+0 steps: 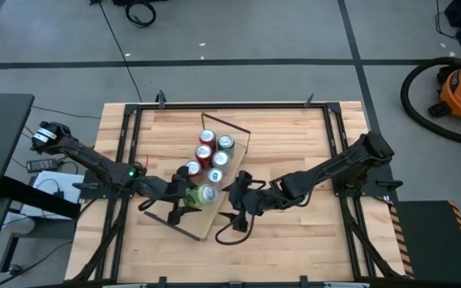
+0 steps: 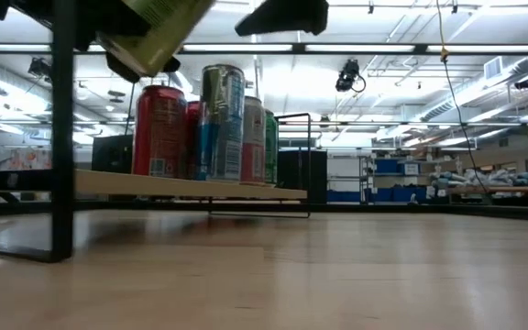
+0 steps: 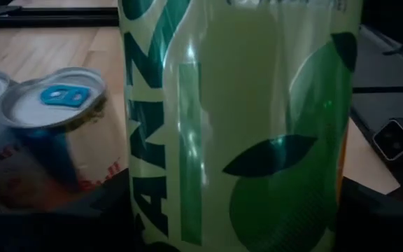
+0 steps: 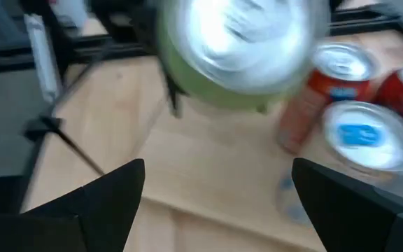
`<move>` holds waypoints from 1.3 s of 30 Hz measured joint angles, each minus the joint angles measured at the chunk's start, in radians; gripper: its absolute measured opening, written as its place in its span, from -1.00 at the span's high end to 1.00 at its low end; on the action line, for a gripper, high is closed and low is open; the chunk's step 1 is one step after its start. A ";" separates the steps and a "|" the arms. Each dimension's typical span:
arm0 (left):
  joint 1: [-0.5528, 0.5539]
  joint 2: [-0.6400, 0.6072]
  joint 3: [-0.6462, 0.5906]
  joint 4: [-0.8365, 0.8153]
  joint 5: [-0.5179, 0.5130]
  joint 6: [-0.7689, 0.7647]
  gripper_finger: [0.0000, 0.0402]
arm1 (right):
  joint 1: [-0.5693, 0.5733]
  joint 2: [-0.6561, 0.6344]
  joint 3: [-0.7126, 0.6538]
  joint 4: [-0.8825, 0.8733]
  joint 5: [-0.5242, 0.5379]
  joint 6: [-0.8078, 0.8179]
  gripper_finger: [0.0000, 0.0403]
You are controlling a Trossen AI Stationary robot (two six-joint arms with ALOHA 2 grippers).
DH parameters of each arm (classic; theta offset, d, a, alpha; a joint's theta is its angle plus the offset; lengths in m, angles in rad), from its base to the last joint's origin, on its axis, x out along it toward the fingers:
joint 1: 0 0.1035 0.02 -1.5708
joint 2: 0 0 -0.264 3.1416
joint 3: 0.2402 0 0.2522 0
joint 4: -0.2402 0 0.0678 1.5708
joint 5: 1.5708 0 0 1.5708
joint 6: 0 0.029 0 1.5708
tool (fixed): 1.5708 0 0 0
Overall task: Place canned beverage on shelf
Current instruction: Put the light green soda can on the shelf
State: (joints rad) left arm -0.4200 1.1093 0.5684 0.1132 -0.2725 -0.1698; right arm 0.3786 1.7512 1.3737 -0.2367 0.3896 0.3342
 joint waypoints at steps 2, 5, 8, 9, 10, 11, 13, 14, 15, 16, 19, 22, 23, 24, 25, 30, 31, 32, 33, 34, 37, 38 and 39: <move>-0.011 -0.009 -0.006 0.008 -0.003 0.015 -0.51 | 0.002 0.005 -0.017 0.033 0.036 -0.019 -0.85; -0.017 -0.017 -0.005 0.022 -0.012 0.051 -0.52 | 0.003 0.016 -0.017 0.057 0.066 -0.046 -0.85; -0.010 -0.022 -0.003 0.051 -0.013 0.069 -0.52 | -0.004 0.016 -0.017 0.077 0.065 -0.046 -0.85; -0.009 -0.025 -0.004 0.049 -0.014 0.077 -0.52 | -0.006 0.016 -0.017 0.085 0.065 -0.051 -0.85; -0.011 -0.023 -0.004 0.055 -0.015 0.084 -0.53 | -0.006 0.016 -0.017 0.100 0.065 -0.067 -0.85; -0.011 -0.022 -0.004 0.059 -0.019 0.087 -0.53 | -0.007 0.016 -0.018 0.126 0.065 -0.089 -0.85; -0.010 -0.022 -0.004 0.075 -0.024 0.106 -0.53 | -0.005 0.028 -0.015 0.200 0.090 -0.140 -0.85; -0.009 -0.022 -0.004 0.086 -0.028 0.113 -0.53 | -0.002 0.030 -0.016 0.216 0.116 -0.165 -0.85; -0.007 -0.022 -0.004 0.099 -0.035 0.124 -0.53 | 0.000 0.036 -0.017 0.228 0.140 -0.183 -0.85; -0.005 -0.022 -0.004 0.110 -0.041 0.138 -0.53 | 0.000 0.046 -0.017 0.262 0.161 -0.198 -0.85; -0.002 -0.022 -0.004 0.130 -0.054 0.158 -0.53 | -0.008 0.061 -0.018 0.322 0.181 -0.243 -0.85; -0.002 -0.023 -0.004 0.141 -0.065 0.170 -0.53 | -0.012 0.072 -0.017 0.388 0.185 -0.282 -0.85; -0.002 -0.023 -0.004 0.146 -0.063 0.177 -0.53 | -0.014 0.079 -0.017 0.424 0.189 -0.293 -0.85; -0.003 -0.023 -0.004 0.152 -0.064 0.184 -0.53 | -0.014 0.081 -0.017 0.441 0.192 -0.307 -0.85; -0.003 -0.023 -0.004 0.162 -0.063 0.190 -0.53 | -0.015 0.081 -0.017 0.455 0.191 -0.314 -0.85; -0.002 -0.024 -0.004 0.218 -0.068 0.222 -0.54 | -0.031 0.081 -0.017 0.541 0.173 -0.320 -0.85; -0.001 -0.024 -0.004 0.227 -0.067 0.227 -0.54 | -0.034 0.082 -0.018 0.560 0.163 -0.332 -0.85; 0.001 -0.024 -0.004 0.235 -0.064 0.233 -0.54 | -0.037 0.082 -0.018 0.577 0.143 -0.342 -0.85; 0.004 -0.024 -0.004 0.245 -0.062 0.235 -0.54 | -0.040 0.082 -0.018 0.592 0.131 -0.350 -0.85; 0.004 -0.024 -0.003 0.249 -0.061 0.236 -0.54 | -0.043 0.082 -0.018 0.607 0.133 -0.354 -0.85; 0.009 -0.024 -0.003 0.251 -0.069 0.241 -0.54 | -0.051 0.082 -0.018 0.634 0.139 -0.373 -0.85; 0.009 -0.024 -0.003 0.256 -0.071 0.241 -0.54 | -0.052 0.082 -0.018 0.649 0.142 -0.386 -0.85; 0.009 -0.024 -0.003 0.261 -0.072 0.241 -0.54 | -0.053 0.082 -0.018 0.664 0.142 -0.397 -0.84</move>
State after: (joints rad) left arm -0.4110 1.0855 0.5655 0.3745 -0.3448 0.0711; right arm 0.3256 1.8328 1.3560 0.4273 0.5312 -0.0629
